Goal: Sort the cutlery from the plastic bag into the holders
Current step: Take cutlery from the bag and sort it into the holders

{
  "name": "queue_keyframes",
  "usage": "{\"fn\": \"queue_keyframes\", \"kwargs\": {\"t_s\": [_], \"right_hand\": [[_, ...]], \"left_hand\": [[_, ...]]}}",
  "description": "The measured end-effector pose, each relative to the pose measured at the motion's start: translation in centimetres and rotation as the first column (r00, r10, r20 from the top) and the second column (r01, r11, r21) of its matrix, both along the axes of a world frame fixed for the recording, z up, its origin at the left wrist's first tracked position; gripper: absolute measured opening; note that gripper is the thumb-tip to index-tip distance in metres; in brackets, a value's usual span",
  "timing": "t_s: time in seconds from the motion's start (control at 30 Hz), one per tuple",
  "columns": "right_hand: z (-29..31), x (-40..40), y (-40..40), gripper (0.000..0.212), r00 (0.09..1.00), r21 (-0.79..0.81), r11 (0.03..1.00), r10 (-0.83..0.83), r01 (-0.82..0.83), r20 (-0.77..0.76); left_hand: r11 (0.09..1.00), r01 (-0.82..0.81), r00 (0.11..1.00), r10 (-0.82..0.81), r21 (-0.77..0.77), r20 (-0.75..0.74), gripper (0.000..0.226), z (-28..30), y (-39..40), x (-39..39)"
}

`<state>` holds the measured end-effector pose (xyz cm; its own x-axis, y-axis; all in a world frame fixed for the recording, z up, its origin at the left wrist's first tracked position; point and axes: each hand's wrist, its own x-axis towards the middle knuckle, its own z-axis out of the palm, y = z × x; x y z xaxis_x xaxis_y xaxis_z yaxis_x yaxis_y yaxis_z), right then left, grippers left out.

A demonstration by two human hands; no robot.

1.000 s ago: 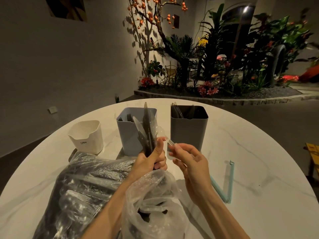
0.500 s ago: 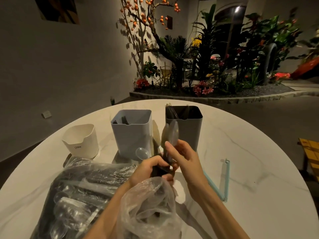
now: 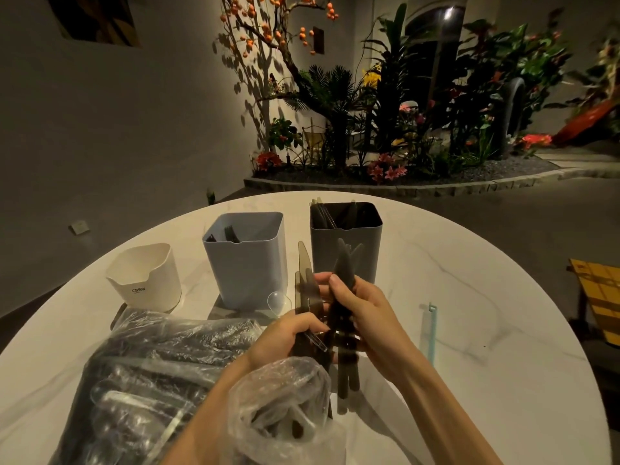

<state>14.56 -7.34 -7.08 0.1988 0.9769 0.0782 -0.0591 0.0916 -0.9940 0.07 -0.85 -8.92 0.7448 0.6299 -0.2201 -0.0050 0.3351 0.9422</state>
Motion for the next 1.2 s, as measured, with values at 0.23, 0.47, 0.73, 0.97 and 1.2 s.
{"fn": "queue_keyframes", "kwargs": {"t_s": [0.23, 0.47, 0.73, 0.97, 1.2], "right_hand": [[-0.2, -1.3, -0.4, 0.023, 0.971, 0.035, 0.987, 0.146, -0.156, 0.189], [-0.7, -0.7, 0.5, 0.023, 0.995, 0.102, 0.994, -0.049, 0.040, 0.092], [-0.8, 0.5, 1.3, 0.024, 0.921, 0.170, 0.907, -0.388, 0.385, -0.015], [3.2, -0.9, 2.1, 0.025, 0.927, 0.452, 0.822, -0.375, 0.345, -0.025], [0.9, -2.9, 3.2, 0.040, 0.901, 0.494, 0.787, -0.434, 0.369, 0.018]], "left_hand": [[0.996, -0.069, 0.995, 0.072, 0.052, -0.062, 0.036, -0.3, -1.0, 1.1], [0.999, 0.033, 0.999, -0.032, -0.032, 0.032, 0.049, -0.5, -0.8, 0.8], [0.996, 0.028, 0.999, -0.026, 0.085, -0.022, 0.036, -0.3, -0.9, 1.1], [0.869, -0.306, 0.935, 0.350, 0.389, -0.047, 0.032, -0.3, -0.5, 1.0], [0.920, -0.368, 0.929, 0.368, 0.137, 0.027, 0.040, -0.3, -0.7, 0.6]]}}
